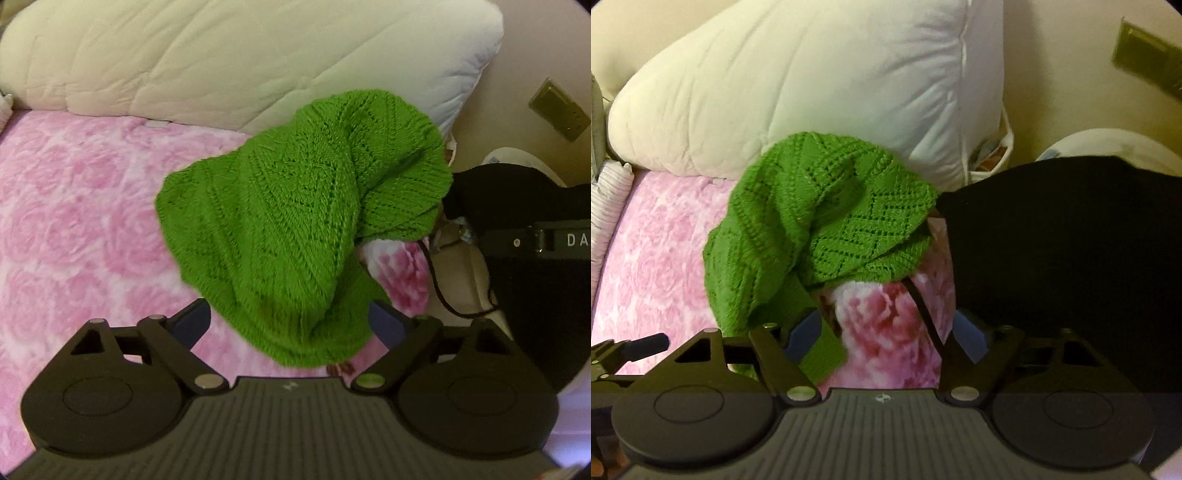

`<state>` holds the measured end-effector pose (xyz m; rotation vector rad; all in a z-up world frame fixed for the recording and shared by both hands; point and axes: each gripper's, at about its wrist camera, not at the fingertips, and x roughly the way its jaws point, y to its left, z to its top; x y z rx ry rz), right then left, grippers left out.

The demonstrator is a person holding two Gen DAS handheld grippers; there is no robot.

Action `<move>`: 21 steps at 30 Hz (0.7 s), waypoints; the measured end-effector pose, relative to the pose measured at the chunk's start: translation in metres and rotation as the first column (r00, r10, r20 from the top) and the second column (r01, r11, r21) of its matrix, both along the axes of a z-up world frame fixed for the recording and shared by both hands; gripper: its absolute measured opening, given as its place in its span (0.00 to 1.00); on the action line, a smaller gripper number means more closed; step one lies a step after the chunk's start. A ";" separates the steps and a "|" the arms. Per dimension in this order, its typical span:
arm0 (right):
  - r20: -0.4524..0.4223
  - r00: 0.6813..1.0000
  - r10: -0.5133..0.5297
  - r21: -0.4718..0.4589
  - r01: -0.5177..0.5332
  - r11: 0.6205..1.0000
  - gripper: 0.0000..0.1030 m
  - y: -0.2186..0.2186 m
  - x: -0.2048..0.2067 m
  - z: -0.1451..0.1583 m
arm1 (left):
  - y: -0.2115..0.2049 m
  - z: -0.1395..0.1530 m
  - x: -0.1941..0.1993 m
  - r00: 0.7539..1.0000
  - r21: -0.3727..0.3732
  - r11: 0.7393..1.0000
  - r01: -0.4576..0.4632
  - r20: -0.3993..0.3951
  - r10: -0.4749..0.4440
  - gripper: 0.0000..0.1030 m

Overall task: Fold clothes
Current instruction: 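Grasp the green knitted sweater with the left gripper while the right gripper grasps it too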

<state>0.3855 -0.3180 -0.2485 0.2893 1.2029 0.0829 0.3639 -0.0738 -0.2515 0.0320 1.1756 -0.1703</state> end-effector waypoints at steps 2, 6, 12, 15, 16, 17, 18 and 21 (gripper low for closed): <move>-0.011 1.000 -0.006 0.022 0.006 1.000 0.74 -0.002 0.009 -0.014 | -0.001 -0.011 0.010 1.000 -0.009 1.000 -0.001 -0.005 0.001 0.87; -0.013 0.999 -0.032 0.073 0.033 0.997 0.68 -0.009 0.022 -0.039 | -0.002 -0.033 0.029 1.000 -0.014 1.000 -0.008 0.001 0.008 0.77; 0.005 0.989 -0.145 0.228 0.140 0.964 0.68 -0.028 0.037 -0.068 | 0.004 -0.049 0.048 1.000 -0.049 0.999 -0.022 0.009 0.022 0.66; 0.015 0.980 -0.199 0.285 0.186 0.940 0.67 -0.033 0.045 -0.082 | 0.008 -0.054 0.055 0.999 -0.064 0.997 -0.034 0.018 0.035 0.65; 0.017 0.976 -0.216 0.303 0.201 0.931 0.66 -0.034 0.048 -0.087 | 0.009 -0.055 0.058 0.999 -0.069 0.997 -0.037 0.022 0.039 0.63; 0.020 0.972 -0.233 0.322 0.215 0.922 0.64 -0.036 0.050 -0.091 | 0.011 -0.056 0.060 0.999 -0.074 0.996 -0.041 0.025 0.043 0.59; 0.022 0.970 -0.242 0.338 0.220 0.915 0.57 -0.036 0.052 -0.094 | 0.012 -0.058 0.062 0.998 -0.079 0.996 -0.045 0.028 0.048 0.58; 0.030 0.966 -0.255 0.382 0.225 0.896 0.30 -0.035 0.057 -0.097 | 0.016 -0.062 0.069 0.997 -0.094 0.994 -0.057 0.037 0.061 0.49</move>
